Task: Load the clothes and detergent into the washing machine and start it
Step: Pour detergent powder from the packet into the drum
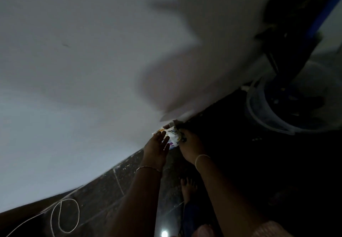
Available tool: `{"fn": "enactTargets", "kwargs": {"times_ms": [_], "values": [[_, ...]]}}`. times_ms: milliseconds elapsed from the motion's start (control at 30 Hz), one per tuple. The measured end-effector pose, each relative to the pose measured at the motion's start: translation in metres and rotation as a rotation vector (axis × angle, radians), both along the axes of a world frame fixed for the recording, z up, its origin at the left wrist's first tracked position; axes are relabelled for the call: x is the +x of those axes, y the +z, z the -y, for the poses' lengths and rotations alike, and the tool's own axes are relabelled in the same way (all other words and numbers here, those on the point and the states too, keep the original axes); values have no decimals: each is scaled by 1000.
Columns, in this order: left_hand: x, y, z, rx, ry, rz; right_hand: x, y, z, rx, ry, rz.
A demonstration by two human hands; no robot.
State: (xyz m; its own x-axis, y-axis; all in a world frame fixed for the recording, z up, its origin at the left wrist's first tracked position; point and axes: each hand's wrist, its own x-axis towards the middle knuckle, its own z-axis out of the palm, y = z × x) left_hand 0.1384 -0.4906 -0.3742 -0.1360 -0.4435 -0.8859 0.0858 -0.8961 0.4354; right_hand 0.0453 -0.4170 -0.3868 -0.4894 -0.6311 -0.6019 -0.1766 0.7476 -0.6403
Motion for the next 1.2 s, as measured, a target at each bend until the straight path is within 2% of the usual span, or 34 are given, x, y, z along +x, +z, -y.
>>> {"fn": "enactTargets", "kwargs": {"times_ms": [133,267,400,700,867,1200], "values": [[22,68,-29,-91,-51,-65,19,68,-17,-142,15,-25],[51,133,-62,-168,1,-51,43,133,-48,-235,36,-91],[82,201,-98,-257,-52,-66,68,199,-84,-316,82,-178],[113,315,-170,-408,-188,-227,87,320,-166,-514,-23,-289],[96,358,-201,-482,-297,-282,72,362,-214,-582,-138,-448],[33,413,-314,-589,-529,-453,44,404,-349,-576,-351,-532]]}}
